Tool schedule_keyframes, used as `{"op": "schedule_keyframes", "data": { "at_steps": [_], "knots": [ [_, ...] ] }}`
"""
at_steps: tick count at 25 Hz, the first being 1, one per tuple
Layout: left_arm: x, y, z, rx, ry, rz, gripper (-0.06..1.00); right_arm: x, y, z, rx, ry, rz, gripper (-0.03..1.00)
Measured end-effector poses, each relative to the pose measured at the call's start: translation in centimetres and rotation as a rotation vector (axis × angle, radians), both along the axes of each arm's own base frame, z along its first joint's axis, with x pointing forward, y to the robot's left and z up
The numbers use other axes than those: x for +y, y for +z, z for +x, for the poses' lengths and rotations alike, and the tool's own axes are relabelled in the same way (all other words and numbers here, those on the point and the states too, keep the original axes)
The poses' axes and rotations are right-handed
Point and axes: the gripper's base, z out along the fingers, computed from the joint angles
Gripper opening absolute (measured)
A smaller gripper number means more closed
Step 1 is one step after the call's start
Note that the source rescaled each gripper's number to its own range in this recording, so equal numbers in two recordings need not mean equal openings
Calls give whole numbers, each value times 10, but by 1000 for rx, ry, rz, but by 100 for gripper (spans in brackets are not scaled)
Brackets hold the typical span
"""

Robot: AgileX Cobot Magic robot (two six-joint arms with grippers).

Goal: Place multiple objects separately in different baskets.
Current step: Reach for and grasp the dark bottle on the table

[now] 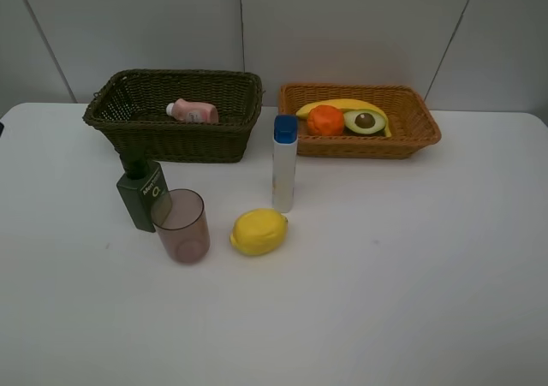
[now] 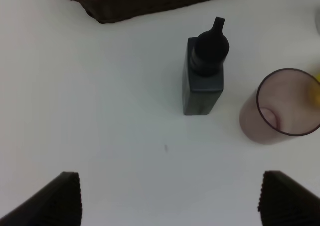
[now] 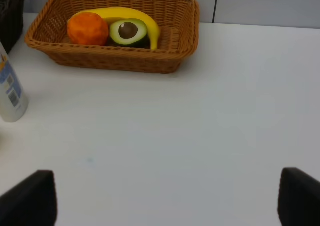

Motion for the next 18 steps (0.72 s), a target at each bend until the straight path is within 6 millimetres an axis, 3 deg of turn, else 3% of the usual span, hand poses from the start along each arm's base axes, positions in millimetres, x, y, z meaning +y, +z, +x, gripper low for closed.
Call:
{"op": "schedule_keyframes", "data": {
  "at_steps": [7, 18],
  "knots": [
    [-7, -19, 42, 133, -25, 5, 95, 0, 0, 0, 0, 0, 0, 90],
    [-13, -54, 81, 228, -70, 19, 95, 0, 0, 0, 0, 0, 0, 90]
  ]
}}
